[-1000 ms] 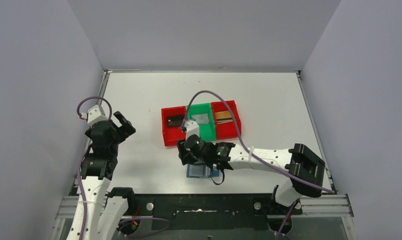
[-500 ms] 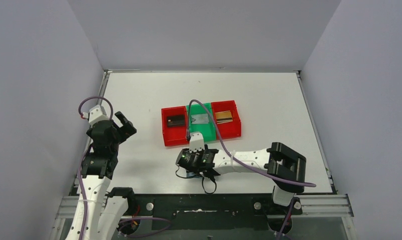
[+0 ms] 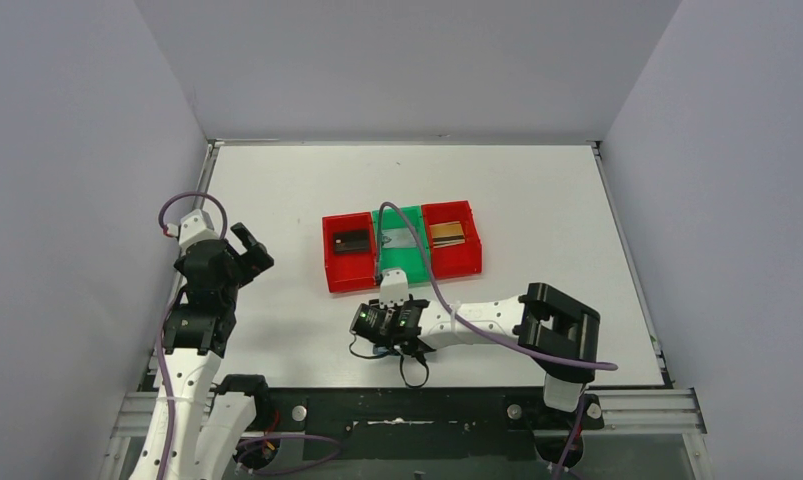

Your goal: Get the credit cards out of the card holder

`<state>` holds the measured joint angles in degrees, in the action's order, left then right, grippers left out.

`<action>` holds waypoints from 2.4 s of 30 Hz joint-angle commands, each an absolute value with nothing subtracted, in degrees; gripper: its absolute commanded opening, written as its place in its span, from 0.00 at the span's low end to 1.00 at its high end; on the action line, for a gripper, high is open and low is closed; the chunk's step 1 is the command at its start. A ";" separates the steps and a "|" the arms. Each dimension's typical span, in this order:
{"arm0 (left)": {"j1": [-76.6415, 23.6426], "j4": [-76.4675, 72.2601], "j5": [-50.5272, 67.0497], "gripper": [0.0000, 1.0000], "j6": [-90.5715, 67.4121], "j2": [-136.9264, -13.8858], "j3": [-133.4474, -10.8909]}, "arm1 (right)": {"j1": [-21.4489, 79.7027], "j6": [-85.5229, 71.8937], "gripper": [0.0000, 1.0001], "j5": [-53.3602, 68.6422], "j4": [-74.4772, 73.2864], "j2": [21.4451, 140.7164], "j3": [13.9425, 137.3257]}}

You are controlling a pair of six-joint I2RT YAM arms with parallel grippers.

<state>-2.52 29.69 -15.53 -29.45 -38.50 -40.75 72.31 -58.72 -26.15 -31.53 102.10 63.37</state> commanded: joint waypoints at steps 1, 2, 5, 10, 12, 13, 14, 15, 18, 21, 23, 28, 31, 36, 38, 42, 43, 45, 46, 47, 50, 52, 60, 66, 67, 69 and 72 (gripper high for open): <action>-2.20 25.76 -14.55 0.92 -28.56 -38.41 -41.13 | 71.81 -60.58 0.34 -26.74 -30.13 103.15 61.07; -2.20 25.75 -14.57 0.92 -28.56 -38.54 -41.19 | 71.85 -60.48 0.29 -26.50 -29.62 103.12 60.76; -2.20 25.75 -14.23 0.92 -28.50 -38.88 -41.14 | 71.81 -60.73 0.16 -26.24 -28.59 102.93 59.64; -2.20 25.75 -13.90 0.92 -28.39 -39.23 -41.18 | 71.75 -59.97 0.10 -26.46 -27.42 102.54 59.29; -2.20 25.75 -13.79 0.92 -28.39 -39.32 -41.18 | 71.78 -58.92 0.09 -26.23 -26.39 101.91 59.49; -2.20 25.75 -13.73 0.92 -28.39 -39.29 -41.19 | 71.78 -58.30 0.09 -26.12 -25.61 101.28 59.42; -2.20 25.69 -13.53 0.92 -28.30 -39.34 -41.16 | 71.75 -57.77 0.08 -26.11 -24.98 100.66 59.41; -2.20 25.60 -13.19 0.92 -28.23 -39.37 -41.07 | 71.60 -57.06 0.07 -26.10 -24.25 99.77 59.48; -2.20 24.68 -10.23 0.92 -27.82 -39.49 -40.81 | 71.27 -55.15 0.06 -25.82 -21.57 96.44 58.95; -2.15 24.14 -4.76 0.92 -28.09 -39.47 -40.71 | 70.14 -53.70 0.06 -23.56 -15.85 92.09 55.63; -2.20 23.84 -0.73 0.92 -30.05 -38.60 -39.73 | 68.73 -52.46 0.06 -20.38 -10.41 88.89 52.31; -2.33 20.12 14.33 0.90 -34.71 -35.19 -35.09 | 64.19 -53.98 0.05 -11.25 4.59 81.72 41.85; -3.01 15.58 24.33 0.88 -38.02 -35.25 -32.55 | 62.38 -54.78 0.06 -8.30 11.47 78.42 36.03; -9.38 12.28 27.32 0.88 -39.59 -38.12 -30.60 | 60.92 -56.35 0.07 -6.96 20.22 74.66 28.27; -14.95 10.67 24.57 0.88 -40.59 -39.35 -30.11 | 60.70 -57.24 0.07 -7.45 22.56 73.28 26.00; -29.04 4.54 16.63 0.87 -43.23 -43.85 -29.45 | 60.54 -58.07 0.08 -8.29 27.44 70.68 21.49; -34.00 3.09 13.27 0.87 -43.91 -46.22 -29.63 | 60.51 -58.39 0.08 -8.48 28.41 69.98 20.49; -40.07 1.71 7.62 0.86 -44.70 -50.44 -30.52 | 60.26 -59.04 0.08 -8.83 29.89 68.52 18.75; -42.65 0.96 5.29 0.85 -45.24 -52.53 -30.96 | 60.23 -59.06 0.09 -8.95 30.41 67.79 17.93; -44.72 -0.07 3.62 0.85 -45.92 -54.72 -31.24 | 60.07 -59.18 0.09 -9.04 30.91 67.13 17.13; -48.29 -6.25 2.30 0.82 -49.31 -61.16 -30.95 | 59.64 -59.47 0.10 -9.72 31.02 64.96 15.00; -50.07 -10.65 1.97 0.79 -51.20 -65.11 -30.45 | 59.19 -59.74 0.11 -9.72 30.89 63.32 13.55; -54.08 -21.82 5.07 0.69 -52.64 -76.14 -32.03 | 57.41 -62.49 0.14 -11.47 30.67 58.35 7.87; -55.95 -26.65 11.85 0.56 -50.90 -81.91 -33.40 | 56.60 -64.35 0.18 -12.45 29.12 56.44 6.24; -56.17 -27.11 12.51 0.55 -50.56 -82.45 -33.59 | 56.52 -64.42 0.19 -12.52 28.57 56.21 6.28; -56.43 -28.30 13.84 0.53 -50.15 -83.62 -33.90 | 56.36 -64.80 0.21 -13.19 25.89 55.52 6.90; -56.49 -29.26 15.32 0.51 -49.93 -85.71 -34.83 | 56.08 -68.43 0.26 -16.48 17.40 54.55 8.51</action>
<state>-55.94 -22.46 11.09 -51.42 -83.72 -31.40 56.71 -64.27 -10.26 24.27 56.45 6.46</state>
